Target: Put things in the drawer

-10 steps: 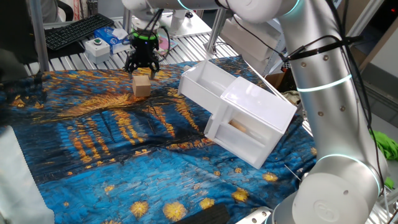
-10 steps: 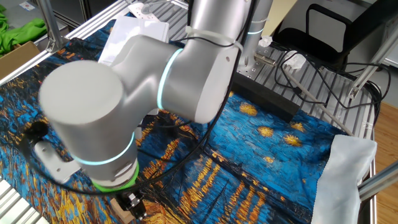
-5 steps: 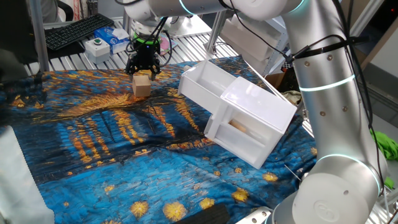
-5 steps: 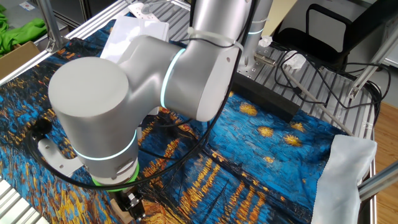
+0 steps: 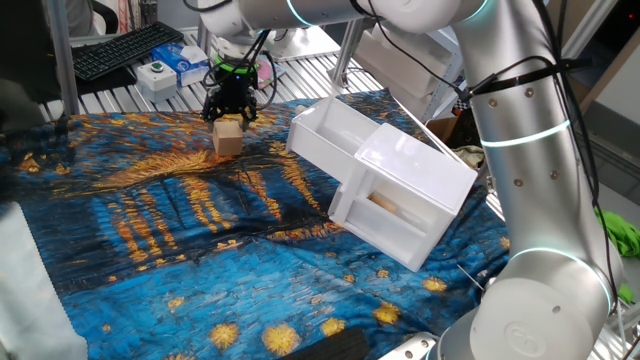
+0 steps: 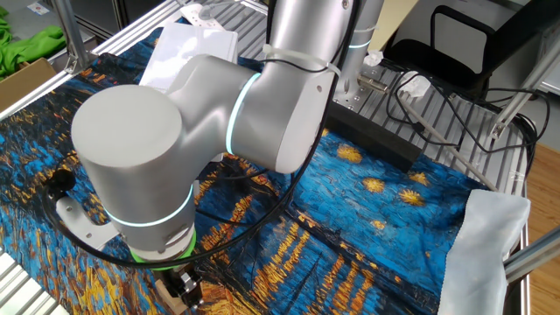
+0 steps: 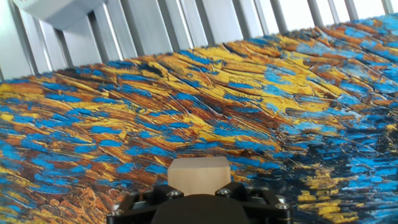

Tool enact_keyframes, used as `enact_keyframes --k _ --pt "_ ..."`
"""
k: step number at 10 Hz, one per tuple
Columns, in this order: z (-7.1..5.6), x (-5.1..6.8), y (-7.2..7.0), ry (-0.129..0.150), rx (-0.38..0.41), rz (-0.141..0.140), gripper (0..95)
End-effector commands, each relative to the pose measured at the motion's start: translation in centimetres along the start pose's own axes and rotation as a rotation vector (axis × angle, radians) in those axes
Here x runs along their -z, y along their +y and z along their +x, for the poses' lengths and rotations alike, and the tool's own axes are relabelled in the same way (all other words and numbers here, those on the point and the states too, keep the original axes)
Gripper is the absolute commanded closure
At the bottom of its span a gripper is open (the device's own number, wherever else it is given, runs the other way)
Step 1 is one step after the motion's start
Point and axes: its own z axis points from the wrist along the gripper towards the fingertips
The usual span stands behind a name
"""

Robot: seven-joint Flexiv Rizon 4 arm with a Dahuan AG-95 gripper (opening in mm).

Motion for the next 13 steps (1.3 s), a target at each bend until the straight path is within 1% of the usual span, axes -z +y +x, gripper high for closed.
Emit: enact_keyframes --k 1,2,3,4,5,6,7,8,9,10,11,13 --pt "0.0 0.0 -0.1 -0.002 0.020 -0.004 76.0" --pt "0.0 0.0 -0.1 -0.004 0.026 -0.004 76.0" --pt "0.0 0.0 -0.1 -0.019 0.041 -0.007 95.0" --pt "0.0 0.0 -0.1 -0.027 0.049 -0.006 95.0" --pt "0.0 0.0 -0.1 -0.026 0.059 -0.007 95.0" --pt "0.0 0.1 -0.1 -0.023 0.066 -0.007 95.0" --pt "0.2 0.6 -0.2 -0.014 0.084 -0.008 95.0" --pt "0.2 0.8 -0.3 -0.014 0.100 -0.008 95.0" --pt "0.4 1.3 -0.5 -0.003 0.135 -0.021 95.0" --pt "0.5 1.8 -0.6 0.011 0.149 -0.068 95.0" --pt "0.8 2.6 -0.7 0.030 0.180 -0.096 95.0" --pt "1.6 4.3 -0.5 0.024 0.214 -0.091 95.0"
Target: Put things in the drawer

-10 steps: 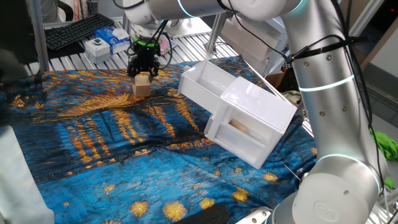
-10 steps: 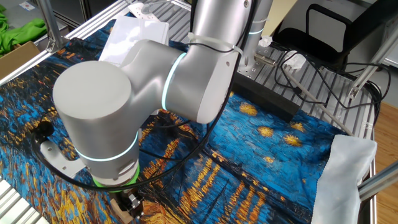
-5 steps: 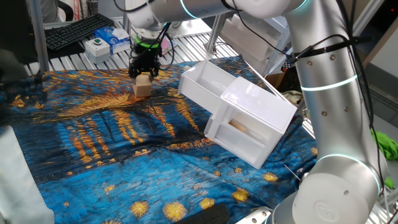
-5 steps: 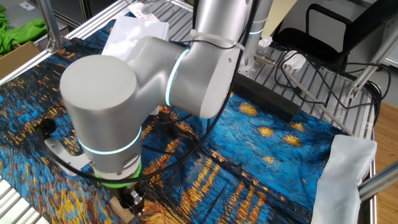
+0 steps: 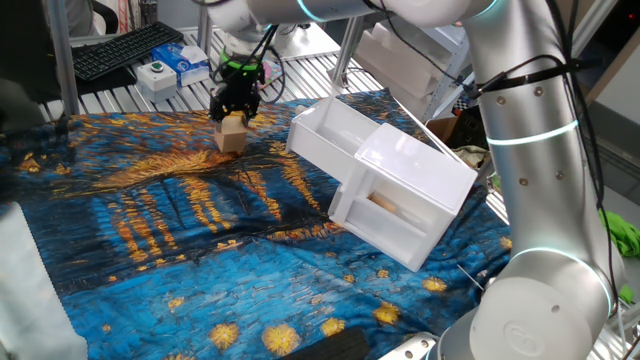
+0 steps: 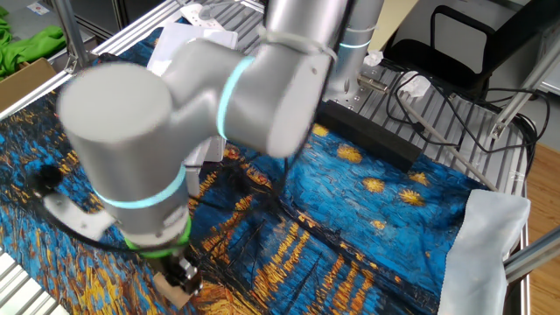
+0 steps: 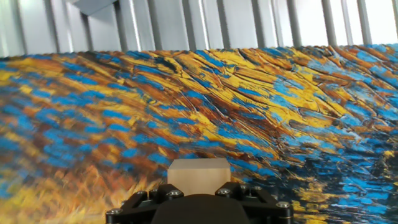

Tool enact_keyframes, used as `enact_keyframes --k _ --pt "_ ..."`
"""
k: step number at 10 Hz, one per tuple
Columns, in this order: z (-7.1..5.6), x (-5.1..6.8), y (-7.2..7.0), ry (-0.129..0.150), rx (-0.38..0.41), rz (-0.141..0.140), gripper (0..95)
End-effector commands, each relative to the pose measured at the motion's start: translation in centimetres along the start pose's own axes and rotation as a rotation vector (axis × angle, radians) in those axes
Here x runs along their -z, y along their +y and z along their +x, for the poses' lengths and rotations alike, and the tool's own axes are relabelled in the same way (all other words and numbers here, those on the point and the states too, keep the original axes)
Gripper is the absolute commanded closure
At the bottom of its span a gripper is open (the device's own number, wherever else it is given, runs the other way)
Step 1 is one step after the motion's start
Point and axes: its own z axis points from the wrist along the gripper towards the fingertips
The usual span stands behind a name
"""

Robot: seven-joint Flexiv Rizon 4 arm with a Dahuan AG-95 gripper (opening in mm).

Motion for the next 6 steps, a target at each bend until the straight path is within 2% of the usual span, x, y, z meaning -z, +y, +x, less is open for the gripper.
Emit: enact_keyframes --k 1,3,6 --pt "0.8 1.8 0.6 0.006 0.037 -0.008 95.0" --pt "1.7 3.7 0.7 0.009 0.066 0.003 95.0" --pt "2.6 5.7 0.0 0.009 0.129 0.020 95.0"
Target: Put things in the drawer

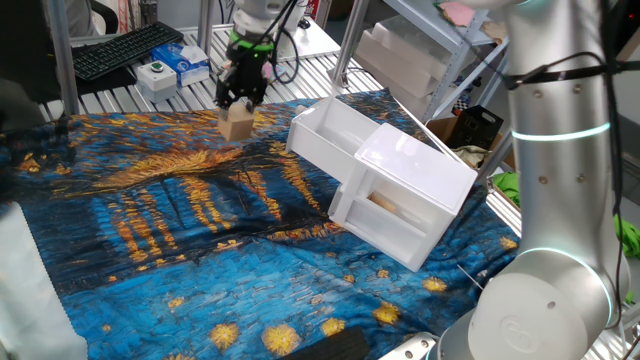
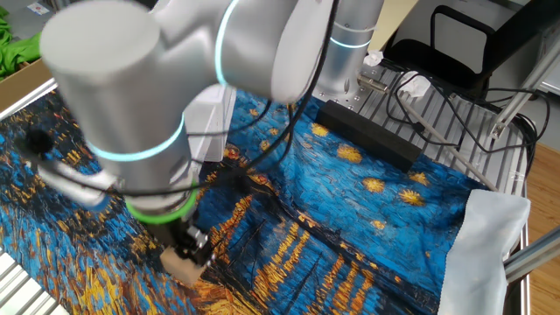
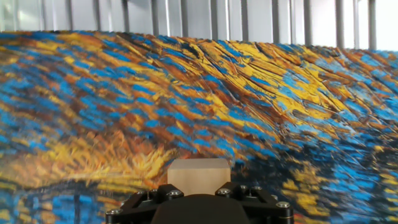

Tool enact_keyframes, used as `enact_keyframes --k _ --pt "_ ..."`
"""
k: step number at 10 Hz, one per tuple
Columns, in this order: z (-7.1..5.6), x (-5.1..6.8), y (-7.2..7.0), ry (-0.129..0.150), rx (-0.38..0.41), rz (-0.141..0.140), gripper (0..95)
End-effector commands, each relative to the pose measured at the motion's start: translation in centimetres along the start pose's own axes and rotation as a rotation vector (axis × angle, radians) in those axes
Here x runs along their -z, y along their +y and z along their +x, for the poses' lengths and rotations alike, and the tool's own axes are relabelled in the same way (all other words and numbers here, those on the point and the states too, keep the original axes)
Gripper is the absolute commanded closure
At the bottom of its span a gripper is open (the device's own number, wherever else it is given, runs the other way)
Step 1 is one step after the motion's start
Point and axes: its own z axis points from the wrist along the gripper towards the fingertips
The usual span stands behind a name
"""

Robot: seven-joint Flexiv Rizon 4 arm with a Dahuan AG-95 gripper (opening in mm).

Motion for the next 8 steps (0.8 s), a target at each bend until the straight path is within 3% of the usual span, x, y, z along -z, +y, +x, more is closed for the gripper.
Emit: enact_keyframes --k 1,4,8 --pt "0.4 1.2 -0.5 0.005 0.049 0.015 95.0" --pt "1.1 3.0 -0.7 0.003 0.099 0.049 95.0" --pt "2.1 4.7 -1.5 0.002 0.140 0.052 95.0"
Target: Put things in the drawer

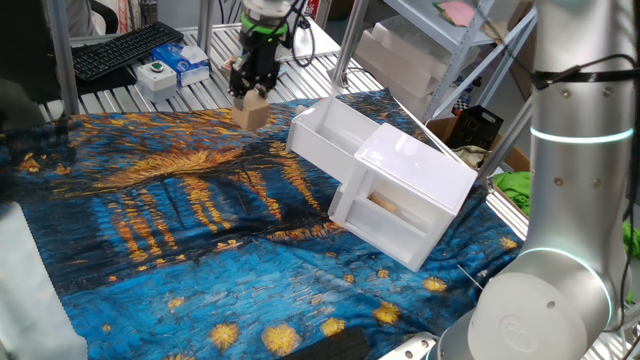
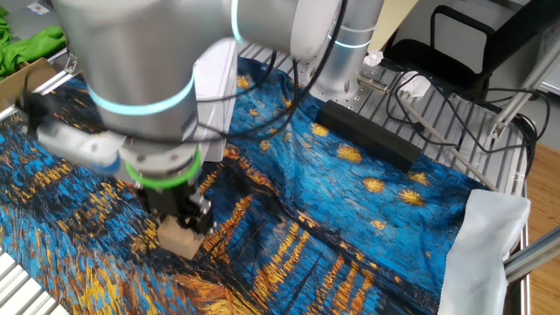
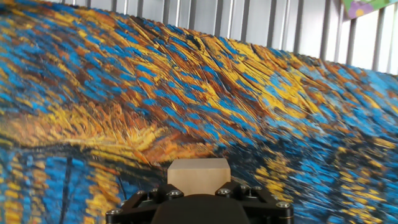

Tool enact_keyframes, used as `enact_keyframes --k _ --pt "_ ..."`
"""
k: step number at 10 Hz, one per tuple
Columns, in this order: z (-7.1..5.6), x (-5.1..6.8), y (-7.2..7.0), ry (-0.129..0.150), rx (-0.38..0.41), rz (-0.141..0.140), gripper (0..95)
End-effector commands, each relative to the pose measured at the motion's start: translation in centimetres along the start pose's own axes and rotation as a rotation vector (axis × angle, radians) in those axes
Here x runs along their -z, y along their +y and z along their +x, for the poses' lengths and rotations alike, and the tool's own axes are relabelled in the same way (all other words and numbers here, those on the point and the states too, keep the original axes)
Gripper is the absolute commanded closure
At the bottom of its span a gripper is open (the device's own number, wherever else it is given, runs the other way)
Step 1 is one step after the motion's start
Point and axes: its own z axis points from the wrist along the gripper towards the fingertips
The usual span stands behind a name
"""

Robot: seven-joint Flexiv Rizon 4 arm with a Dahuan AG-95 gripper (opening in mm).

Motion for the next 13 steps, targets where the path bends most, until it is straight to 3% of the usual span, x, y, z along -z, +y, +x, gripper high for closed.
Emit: enact_keyframes --k 1,4,11,13 --pt "0.3 0.5 -0.3 0.005 0.031 0.003 95.0" --pt "1.3 1.5 -1.0 -0.007 0.074 0.008 95.0" --pt "1.7 2.9 -1.1 -0.011 0.095 0.017 95.0" --pt "1.7 2.9 -1.1 0.010 0.079 0.023 95.0"
